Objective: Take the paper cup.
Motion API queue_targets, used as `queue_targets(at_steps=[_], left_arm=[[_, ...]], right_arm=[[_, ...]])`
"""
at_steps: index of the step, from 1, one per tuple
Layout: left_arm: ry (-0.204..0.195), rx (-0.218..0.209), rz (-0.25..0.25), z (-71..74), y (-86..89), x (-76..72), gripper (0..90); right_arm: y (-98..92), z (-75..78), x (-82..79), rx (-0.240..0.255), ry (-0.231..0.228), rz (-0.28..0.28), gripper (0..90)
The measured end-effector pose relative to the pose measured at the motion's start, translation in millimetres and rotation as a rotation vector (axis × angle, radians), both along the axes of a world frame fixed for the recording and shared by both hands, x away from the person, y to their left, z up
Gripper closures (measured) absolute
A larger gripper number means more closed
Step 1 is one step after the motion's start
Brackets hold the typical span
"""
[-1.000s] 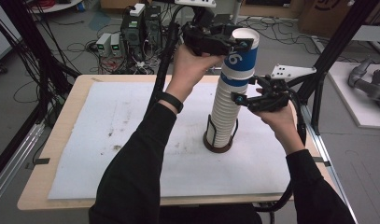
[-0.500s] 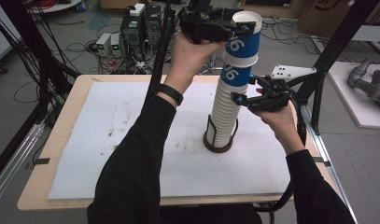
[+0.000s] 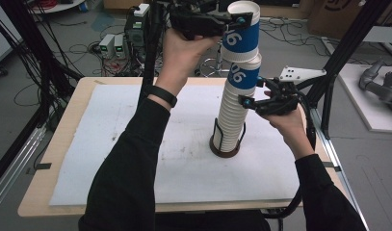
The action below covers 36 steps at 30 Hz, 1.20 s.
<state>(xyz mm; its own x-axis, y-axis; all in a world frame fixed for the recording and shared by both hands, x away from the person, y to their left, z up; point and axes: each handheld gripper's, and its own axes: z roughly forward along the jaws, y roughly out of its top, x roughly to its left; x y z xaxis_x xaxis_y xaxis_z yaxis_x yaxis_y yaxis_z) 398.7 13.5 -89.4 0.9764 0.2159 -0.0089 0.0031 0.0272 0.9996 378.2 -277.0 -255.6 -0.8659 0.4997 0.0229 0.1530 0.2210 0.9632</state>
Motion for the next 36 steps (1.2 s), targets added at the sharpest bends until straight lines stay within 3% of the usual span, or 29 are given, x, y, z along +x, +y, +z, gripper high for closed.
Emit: queue_targets(at_steps=[11,18,27,29,36], left_arm=[[-0.048,0.089,0.032,-4.1,25.8,-22.9,30.0],[-0.045,0.115,0.025,-18.4,42.2,-35.5,30.0],[-0.019,0.117,0.017,-48.0,60.8,-50.0,29.9],[-0.027,0.145,0.033,-56.5,64.5,-53.4,29.9],[0.017,0.139,0.026,-88.8,77.7,-60.0,29.9]], right_arm=[[0.4,0.2,-1.1,-0.005,0.002,-0.006,14.7],[0.8,0.5,-2.0,-0.006,0.0,-0.012,14.8],[0.6,0.8,-3.2,-0.012,0.0,-0.018,14.9],[0.5,0.8,-3.4,-0.014,-0.003,-0.019,14.9],[0.6,1.0,-4.4,-0.021,-0.003,-0.023,15.0]])
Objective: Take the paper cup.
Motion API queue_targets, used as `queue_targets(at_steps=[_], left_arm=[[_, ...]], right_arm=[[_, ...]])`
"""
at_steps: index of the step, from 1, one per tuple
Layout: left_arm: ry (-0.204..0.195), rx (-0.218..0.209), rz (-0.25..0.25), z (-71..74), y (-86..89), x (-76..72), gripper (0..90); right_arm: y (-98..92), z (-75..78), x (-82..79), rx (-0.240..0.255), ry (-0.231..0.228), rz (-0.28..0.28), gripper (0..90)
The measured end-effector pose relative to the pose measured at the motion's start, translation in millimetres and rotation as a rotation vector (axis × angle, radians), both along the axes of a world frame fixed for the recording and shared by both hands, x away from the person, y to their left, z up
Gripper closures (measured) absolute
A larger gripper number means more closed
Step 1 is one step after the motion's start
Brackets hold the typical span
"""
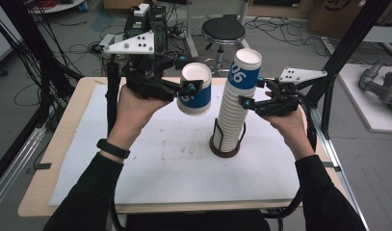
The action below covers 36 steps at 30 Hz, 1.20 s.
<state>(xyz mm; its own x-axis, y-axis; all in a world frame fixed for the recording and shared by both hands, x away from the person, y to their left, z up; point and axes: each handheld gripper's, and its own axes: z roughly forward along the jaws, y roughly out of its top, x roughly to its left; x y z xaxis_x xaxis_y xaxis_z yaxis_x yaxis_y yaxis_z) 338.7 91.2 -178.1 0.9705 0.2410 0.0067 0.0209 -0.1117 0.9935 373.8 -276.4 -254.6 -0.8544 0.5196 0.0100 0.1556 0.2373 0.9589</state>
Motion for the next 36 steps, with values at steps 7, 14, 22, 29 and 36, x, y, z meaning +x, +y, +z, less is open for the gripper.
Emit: queue_targets(at_steps=[7,14,22,29,36], left_arm=[[0.038,-0.001,0.009,-34.1,12.7,-3.0,30.0],[0.083,-0.033,-0.003,-64.3,19.6,-5.7,30.0],[0.11,-0.052,-0.001,-86.5,28.9,-11.3,29.9],[0.116,-0.037,-0.003,-94.8,29.9,-13.2,29.9],[0.118,-0.021,-0.001,-101.7,29.2,-15.3,29.9]], right_arm=[[0.2,0.1,-0.4,-0.003,-0.005,-0.004,15.1],[0.5,-0.1,-0.6,-0.004,-0.007,-0.005,15.1],[-2.7,-2.7,0.1,0.029,0.012,0.001,14.8],[-5.4,-2.6,-4.5,0.035,0.002,-0.019,14.8],[-17.6,-5.3,-11.4,0.046,0.001,-0.054,14.9]])
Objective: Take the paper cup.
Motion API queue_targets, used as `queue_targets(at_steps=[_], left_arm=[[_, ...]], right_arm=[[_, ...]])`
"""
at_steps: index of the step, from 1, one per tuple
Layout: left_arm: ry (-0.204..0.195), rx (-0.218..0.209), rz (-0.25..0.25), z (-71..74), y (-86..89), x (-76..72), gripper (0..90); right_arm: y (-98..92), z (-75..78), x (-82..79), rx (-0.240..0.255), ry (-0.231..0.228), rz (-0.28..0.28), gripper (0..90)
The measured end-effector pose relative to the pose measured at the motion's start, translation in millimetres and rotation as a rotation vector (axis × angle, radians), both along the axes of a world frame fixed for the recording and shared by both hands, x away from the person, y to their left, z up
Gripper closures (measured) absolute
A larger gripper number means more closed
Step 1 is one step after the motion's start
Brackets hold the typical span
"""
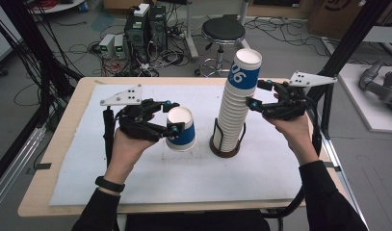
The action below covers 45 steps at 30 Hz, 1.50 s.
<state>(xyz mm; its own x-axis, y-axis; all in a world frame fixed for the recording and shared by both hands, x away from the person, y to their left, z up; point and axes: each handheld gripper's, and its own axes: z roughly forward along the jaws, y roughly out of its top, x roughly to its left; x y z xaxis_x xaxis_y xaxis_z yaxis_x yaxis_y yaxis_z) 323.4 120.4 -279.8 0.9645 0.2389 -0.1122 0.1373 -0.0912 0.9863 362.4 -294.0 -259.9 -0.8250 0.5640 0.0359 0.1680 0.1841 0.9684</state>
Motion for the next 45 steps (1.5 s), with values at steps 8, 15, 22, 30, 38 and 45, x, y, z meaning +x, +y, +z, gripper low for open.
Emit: queue_targets(at_steps=[8,15,22,30,38,45], left_arm=[[0.01,0.001,-0.001,-6.7,2.0,-0.7,29.9],[0.014,0.001,-0.003,-14.7,4.6,-1.3,29.8],[0.017,0.0,-0.006,-17.9,5.3,-2.2,29.9],[0.026,-0.005,-0.018,-25.2,4.4,-2.3,29.8],[0.036,0.004,-0.034,-36.1,4.6,-2.9,29.8],[0.047,0.003,-0.037,-41.4,6.6,-2.7,29.8]], right_arm=[[-14.1,-9.8,-16.3,0.033,-0.008,-0.005,14.9],[-16.7,-31.5,-31.6,0.048,-0.013,0.006,14.9],[-6.4,-51.2,-42.6,0.029,0.004,0.054,14.9],[0.9,-67.8,-56.8,0.032,0.001,0.11,15.0],[3.3,-79.2,-64.3,0.007,0.015,0.153,15.2],[5.5,-84.3,-62.8,0.004,0.03,0.153,15.3]])
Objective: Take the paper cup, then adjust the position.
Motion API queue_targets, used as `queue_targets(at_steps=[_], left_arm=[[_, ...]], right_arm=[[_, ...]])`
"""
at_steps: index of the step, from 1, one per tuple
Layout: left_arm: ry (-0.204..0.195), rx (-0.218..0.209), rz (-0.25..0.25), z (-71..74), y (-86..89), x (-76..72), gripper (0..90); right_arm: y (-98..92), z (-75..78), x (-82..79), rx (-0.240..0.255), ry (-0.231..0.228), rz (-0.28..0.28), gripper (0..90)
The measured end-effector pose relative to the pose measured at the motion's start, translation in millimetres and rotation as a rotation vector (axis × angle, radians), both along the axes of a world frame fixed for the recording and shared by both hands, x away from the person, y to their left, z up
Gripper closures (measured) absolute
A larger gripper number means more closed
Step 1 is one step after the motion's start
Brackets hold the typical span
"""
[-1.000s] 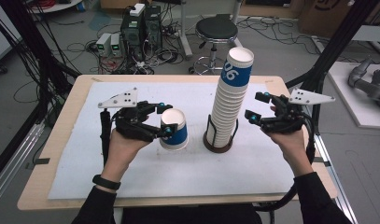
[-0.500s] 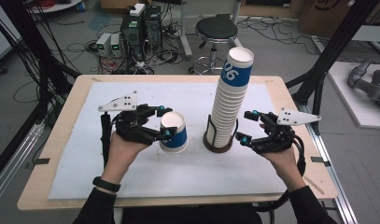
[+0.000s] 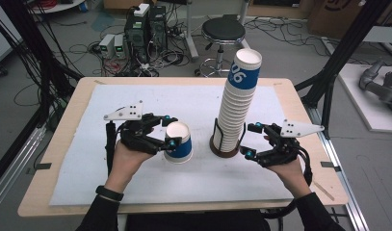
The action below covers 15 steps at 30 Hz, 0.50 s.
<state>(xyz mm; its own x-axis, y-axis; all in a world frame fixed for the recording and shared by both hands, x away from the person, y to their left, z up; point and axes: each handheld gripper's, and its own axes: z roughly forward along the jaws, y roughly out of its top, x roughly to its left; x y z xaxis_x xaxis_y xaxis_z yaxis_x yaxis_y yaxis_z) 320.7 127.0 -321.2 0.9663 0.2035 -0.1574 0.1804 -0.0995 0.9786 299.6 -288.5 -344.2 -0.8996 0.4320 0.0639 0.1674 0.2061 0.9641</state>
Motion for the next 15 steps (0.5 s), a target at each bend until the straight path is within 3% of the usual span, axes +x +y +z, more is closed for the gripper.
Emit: queue_targets(at_steps=[15], left_arm=[[-0.001,-0.005,-0.044,3.5,-10.1,-1.8,29.8]], right_arm=[[2.4,2.2,-4.6,0.001,-0.007,0.034,15.2]])
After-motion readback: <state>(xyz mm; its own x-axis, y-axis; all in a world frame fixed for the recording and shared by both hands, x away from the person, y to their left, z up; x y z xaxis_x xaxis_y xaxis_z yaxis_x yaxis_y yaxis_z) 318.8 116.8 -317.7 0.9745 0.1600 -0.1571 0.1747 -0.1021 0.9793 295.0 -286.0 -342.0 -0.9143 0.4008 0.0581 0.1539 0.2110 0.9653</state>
